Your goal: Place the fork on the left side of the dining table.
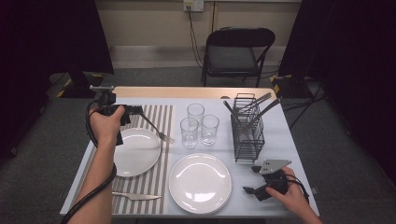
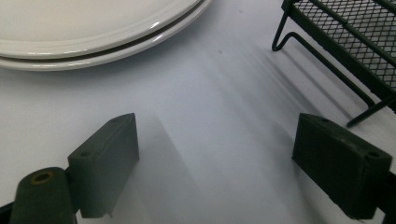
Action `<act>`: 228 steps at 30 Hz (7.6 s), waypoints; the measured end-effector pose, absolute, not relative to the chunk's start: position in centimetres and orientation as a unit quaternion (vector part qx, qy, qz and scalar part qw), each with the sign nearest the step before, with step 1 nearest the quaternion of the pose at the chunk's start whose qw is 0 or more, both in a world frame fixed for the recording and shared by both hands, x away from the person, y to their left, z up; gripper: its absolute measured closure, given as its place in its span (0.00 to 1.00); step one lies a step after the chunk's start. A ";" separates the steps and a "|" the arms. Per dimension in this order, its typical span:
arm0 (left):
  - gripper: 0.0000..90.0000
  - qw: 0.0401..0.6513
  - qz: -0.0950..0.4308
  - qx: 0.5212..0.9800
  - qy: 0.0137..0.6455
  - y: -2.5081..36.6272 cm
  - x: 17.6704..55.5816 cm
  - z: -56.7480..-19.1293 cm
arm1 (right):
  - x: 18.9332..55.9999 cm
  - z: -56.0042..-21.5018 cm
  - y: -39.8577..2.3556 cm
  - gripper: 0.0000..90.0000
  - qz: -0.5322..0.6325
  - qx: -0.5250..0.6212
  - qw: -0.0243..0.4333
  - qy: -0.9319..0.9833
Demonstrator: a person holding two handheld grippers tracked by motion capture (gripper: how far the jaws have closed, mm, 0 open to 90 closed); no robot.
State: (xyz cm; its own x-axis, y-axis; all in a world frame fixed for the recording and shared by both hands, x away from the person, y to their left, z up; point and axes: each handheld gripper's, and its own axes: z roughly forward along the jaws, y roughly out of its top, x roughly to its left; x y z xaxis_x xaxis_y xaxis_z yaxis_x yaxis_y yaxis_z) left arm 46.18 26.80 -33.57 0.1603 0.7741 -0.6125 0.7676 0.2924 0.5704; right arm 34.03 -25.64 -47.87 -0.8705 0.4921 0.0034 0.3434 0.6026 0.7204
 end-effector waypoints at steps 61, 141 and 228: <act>0.97 0.468 0.023 0.583 0.664 27.6 49.4 -35.7 | 34.0 -47.9 -25.7 0.15 0.379 0.235 0.098 0.890; 0.97 0.481 0.050 0.554 0.678 28.5 52.2 -37.5 | 34.1 -47.9 -25.7 0.15 0.380 0.235 0.097 0.889; 0.83 0.411 0.088 0.544 0.727 32.2 52.1 -41.1 | 34.0 -47.9 -25.7 0.15 0.380 0.235 0.098 0.889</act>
